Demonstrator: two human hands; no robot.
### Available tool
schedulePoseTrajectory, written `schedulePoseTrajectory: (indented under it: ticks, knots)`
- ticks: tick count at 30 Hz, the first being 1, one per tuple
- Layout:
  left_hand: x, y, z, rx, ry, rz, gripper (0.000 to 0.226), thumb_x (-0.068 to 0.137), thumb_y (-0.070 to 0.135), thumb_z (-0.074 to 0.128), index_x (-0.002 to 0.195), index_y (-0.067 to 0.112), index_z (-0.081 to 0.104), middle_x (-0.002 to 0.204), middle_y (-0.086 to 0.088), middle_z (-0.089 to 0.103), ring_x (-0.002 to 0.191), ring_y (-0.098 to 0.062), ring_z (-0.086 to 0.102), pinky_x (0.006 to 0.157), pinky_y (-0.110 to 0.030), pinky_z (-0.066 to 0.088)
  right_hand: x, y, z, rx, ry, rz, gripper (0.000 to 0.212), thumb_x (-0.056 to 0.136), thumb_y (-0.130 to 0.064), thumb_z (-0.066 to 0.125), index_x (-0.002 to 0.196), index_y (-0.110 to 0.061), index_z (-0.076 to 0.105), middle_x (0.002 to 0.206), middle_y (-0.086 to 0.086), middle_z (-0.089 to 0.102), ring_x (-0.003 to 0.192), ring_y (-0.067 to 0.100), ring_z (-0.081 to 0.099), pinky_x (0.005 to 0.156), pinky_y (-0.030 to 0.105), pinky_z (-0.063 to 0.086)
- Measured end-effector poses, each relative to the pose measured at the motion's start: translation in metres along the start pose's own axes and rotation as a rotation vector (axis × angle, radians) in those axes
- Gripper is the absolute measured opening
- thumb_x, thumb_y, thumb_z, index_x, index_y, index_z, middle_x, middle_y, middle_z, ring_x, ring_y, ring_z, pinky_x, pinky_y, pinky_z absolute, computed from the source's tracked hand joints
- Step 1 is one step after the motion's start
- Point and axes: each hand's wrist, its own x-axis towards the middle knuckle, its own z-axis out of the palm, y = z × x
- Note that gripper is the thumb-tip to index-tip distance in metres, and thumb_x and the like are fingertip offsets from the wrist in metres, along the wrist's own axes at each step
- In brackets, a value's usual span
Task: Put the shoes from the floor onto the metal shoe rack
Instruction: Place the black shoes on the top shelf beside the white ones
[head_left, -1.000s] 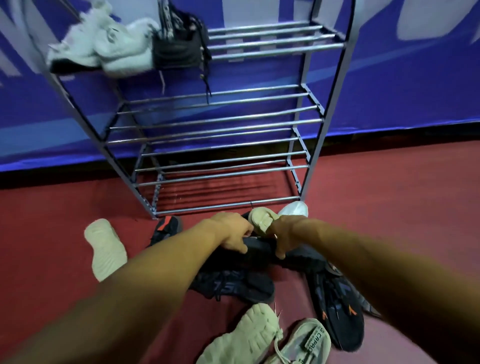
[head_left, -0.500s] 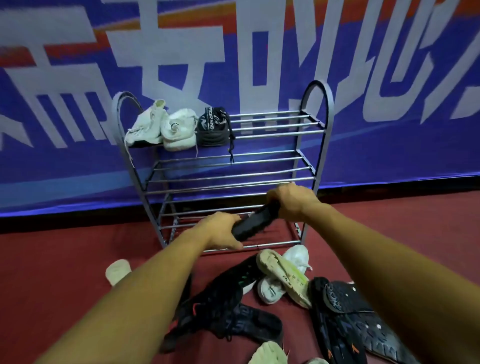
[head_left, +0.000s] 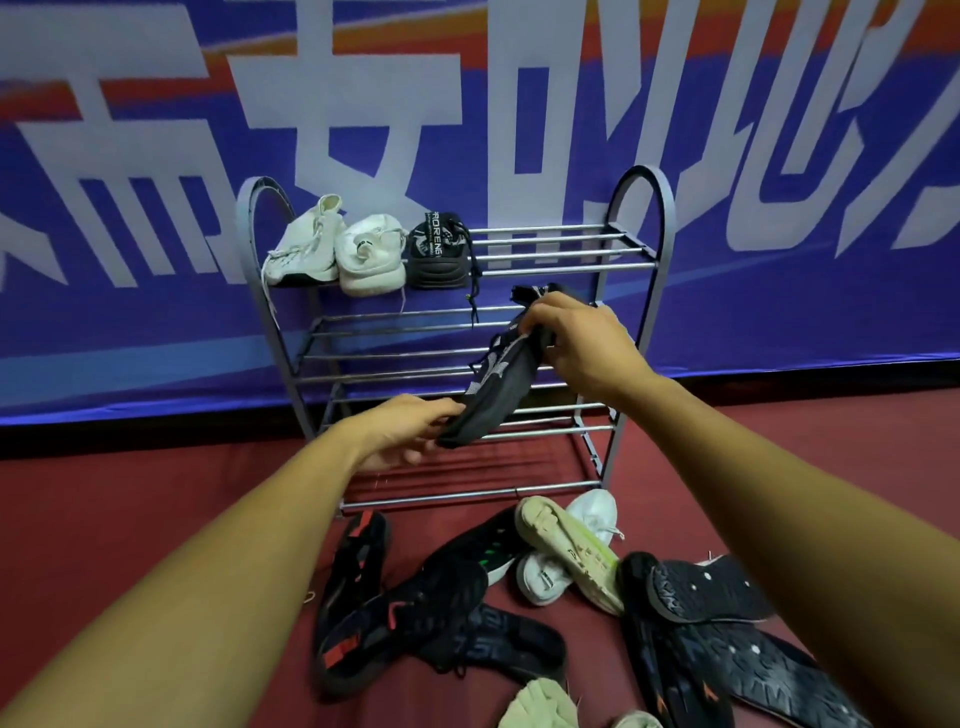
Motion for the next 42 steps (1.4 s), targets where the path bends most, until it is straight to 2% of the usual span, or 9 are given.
schedulePoseTrajectory:
  ticks: [3,8,13,18,22,27,34,39,42]
  knots:
    - [0.005,0.004,0.004,-0.227,-0.005,0.084,0.021,0.091,0.024,0.07,0.076,0.013,0.061,0.057,0.007,0.042,0.048,-0.006,0.035,0.043,-0.02,0.017,-0.001,0.0,0.002,-0.03,0.147,0.033,0.042,0.085,0.001,0.065,0.12,-0.022,0.066,0.136,-0.008,0.059,0.11,0.028,0.062,0.087,0.042,0.042]
    - [0.017,0.017,0.014,-0.484,0.053,0.181,0.022,0.088,0.016,0.073,0.105,0.006,0.064,0.062,0.004,0.04,0.044,-0.003,0.035,0.038,-0.016,0.016,0.004,0.005,0.004,0.055,0.352,0.233,0.052,0.084,-0.003,0.066,0.127,-0.033,0.059,0.142,-0.002,0.045,0.097,0.033,0.065,0.073,0.04,0.052]
    - [0.02,0.036,0.023,-0.577,0.137,0.243,0.008,0.093,0.014,0.067,0.086,0.01,0.067,0.053,0.008,0.048,0.038,-0.001,0.033,0.036,-0.015,0.014,0.0,0.005,0.002,0.396,0.241,0.535,0.035,0.093,-0.018,0.058,0.128,-0.02,0.052,0.095,-0.001,0.066,0.082,0.023,0.064,0.067,0.033,0.046]
    - [0.028,0.045,0.021,-0.599,0.229,0.276,0.012,0.093,0.015,0.067,0.091,0.003,0.068,0.065,-0.001,0.057,0.038,-0.002,0.036,0.032,-0.015,0.018,-0.003,0.009,-0.001,0.965,0.099,0.679,0.033,0.097,-0.031,0.059,0.125,-0.015,0.05,0.083,0.004,0.072,0.049,0.006,0.058,0.052,0.023,0.045]
    - [0.027,0.047,0.017,-0.603,0.274,0.291,0.015,0.094,0.015,0.066,0.082,0.005,0.066,0.051,0.005,0.058,0.034,-0.001,0.035,0.032,-0.015,0.019,-0.007,0.011,-0.001,1.063,0.011,0.624,0.055,0.088,-0.042,0.072,0.13,-0.022,0.043,0.081,0.0,0.07,0.06,0.012,0.054,0.065,0.029,0.048]
    - [0.028,0.045,0.018,-0.633,0.235,0.297,0.015,0.095,0.016,0.065,0.091,0.002,0.069,0.064,0.0,0.063,0.038,-0.003,0.033,0.033,-0.015,0.018,-0.003,0.006,0.004,1.218,0.062,0.644,0.065,0.083,-0.034,0.08,0.132,-0.022,0.04,0.096,0.008,0.069,0.056,0.012,0.048,0.061,0.028,0.045]
    - [0.02,0.046,0.02,-0.676,0.112,0.344,0.008,0.093,0.013,0.065,0.089,0.006,0.068,0.058,0.004,0.06,0.044,-0.001,0.034,0.037,-0.015,0.016,-0.002,0.005,0.008,1.259,0.161,0.614,0.047,0.087,-0.024,0.076,0.129,-0.02,0.056,0.078,0.0,0.065,0.059,0.009,0.048,0.052,0.021,0.038]
    - [0.019,0.052,0.02,-0.597,0.082,0.335,0.004,0.088,0.014,0.071,0.091,0.011,0.072,0.073,0.004,0.067,0.049,-0.003,0.041,0.042,-0.018,0.02,0.007,0.006,0.009,1.332,0.227,0.684,0.042,0.084,-0.025,0.077,0.123,-0.015,0.064,0.108,0.006,0.074,0.079,0.009,0.063,0.061,0.023,0.039]
    - [0.021,0.049,0.028,-0.455,0.104,0.281,0.009,0.084,0.015,0.075,0.093,0.013,0.072,0.071,0.006,0.063,0.047,-0.003,0.042,0.044,-0.019,0.023,0.007,0.006,0.012,1.351,0.256,0.716,0.036,0.085,-0.018,0.073,0.12,-0.013,0.065,0.101,0.004,0.071,0.072,0.007,0.06,0.06,0.024,0.037]
